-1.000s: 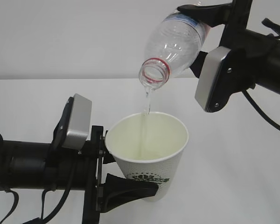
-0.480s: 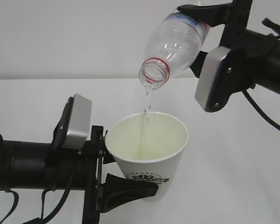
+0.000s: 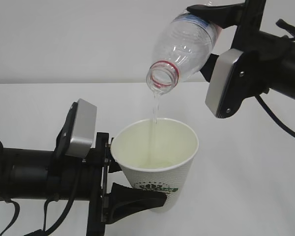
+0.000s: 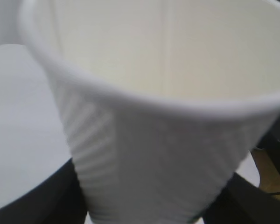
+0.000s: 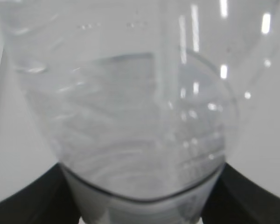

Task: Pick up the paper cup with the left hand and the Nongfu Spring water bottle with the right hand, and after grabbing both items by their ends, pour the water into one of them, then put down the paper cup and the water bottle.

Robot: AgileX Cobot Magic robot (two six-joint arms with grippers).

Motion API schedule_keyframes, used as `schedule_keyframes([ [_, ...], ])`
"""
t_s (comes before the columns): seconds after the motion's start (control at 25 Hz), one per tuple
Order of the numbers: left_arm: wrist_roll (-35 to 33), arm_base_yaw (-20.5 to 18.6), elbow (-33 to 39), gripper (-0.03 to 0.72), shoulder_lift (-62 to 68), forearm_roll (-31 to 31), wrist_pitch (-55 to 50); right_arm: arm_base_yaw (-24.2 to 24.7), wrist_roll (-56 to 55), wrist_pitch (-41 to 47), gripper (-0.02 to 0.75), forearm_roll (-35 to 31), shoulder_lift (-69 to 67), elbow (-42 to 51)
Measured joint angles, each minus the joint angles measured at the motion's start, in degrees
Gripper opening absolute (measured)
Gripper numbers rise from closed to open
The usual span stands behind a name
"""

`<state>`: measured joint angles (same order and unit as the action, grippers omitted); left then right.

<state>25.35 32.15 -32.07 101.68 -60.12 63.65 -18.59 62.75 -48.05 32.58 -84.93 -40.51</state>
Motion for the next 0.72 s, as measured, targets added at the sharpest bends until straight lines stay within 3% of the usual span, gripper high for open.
schedule_keyframes([
  [0.72,0.0,0.0,0.0,0.471,0.0,-0.1,0.0,0.0,0.0,0.0,0.494,0.0,0.0,0.0],
])
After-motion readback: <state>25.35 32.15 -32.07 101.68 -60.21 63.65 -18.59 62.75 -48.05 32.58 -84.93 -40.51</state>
